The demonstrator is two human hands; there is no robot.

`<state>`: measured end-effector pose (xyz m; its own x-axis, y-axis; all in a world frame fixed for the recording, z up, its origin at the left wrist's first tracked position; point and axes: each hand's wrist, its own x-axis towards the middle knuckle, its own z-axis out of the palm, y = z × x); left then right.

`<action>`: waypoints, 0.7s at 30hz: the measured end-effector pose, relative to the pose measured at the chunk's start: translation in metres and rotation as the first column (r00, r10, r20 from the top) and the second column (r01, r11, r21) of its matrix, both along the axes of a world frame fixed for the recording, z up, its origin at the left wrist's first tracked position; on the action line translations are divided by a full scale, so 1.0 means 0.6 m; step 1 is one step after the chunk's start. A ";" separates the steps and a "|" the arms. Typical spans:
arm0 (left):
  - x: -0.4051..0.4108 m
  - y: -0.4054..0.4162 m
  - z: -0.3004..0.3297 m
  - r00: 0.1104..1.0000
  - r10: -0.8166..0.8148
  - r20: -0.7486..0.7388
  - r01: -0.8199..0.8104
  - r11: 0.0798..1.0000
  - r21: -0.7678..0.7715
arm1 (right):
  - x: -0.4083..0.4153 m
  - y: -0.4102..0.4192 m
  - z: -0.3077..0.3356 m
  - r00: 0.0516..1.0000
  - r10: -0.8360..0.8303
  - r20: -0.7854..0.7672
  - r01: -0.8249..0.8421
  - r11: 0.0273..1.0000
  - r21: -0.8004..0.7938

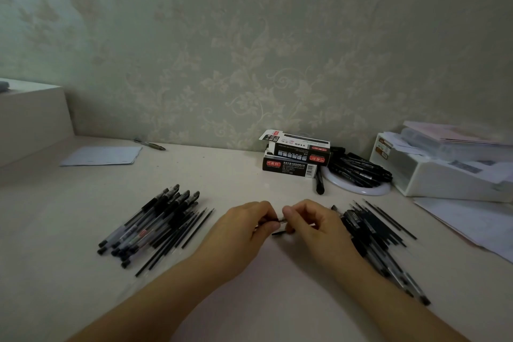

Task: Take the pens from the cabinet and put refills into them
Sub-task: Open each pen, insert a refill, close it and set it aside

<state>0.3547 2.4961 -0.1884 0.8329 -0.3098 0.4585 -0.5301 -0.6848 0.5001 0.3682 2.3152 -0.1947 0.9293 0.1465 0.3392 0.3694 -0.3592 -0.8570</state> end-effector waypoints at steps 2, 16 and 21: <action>0.000 0.000 -0.001 1.000 -0.002 -0.002 0.002 1.000 0.014 | 0.000 0.000 -0.001 1.000 0.024 0.007 -0.024 0.999 -0.022; 0.002 0.002 -0.003 1.000 0.011 0.022 -0.011 1.000 -0.002 | 0.001 -0.003 -0.002 0.998 0.061 0.014 -0.060 0.997 -0.045; 0.002 0.001 -0.001 1.000 0.010 0.028 -0.009 1.000 -0.029 | 0.001 -0.002 0.002 0.999 0.020 -0.029 -0.020 1.000 -0.008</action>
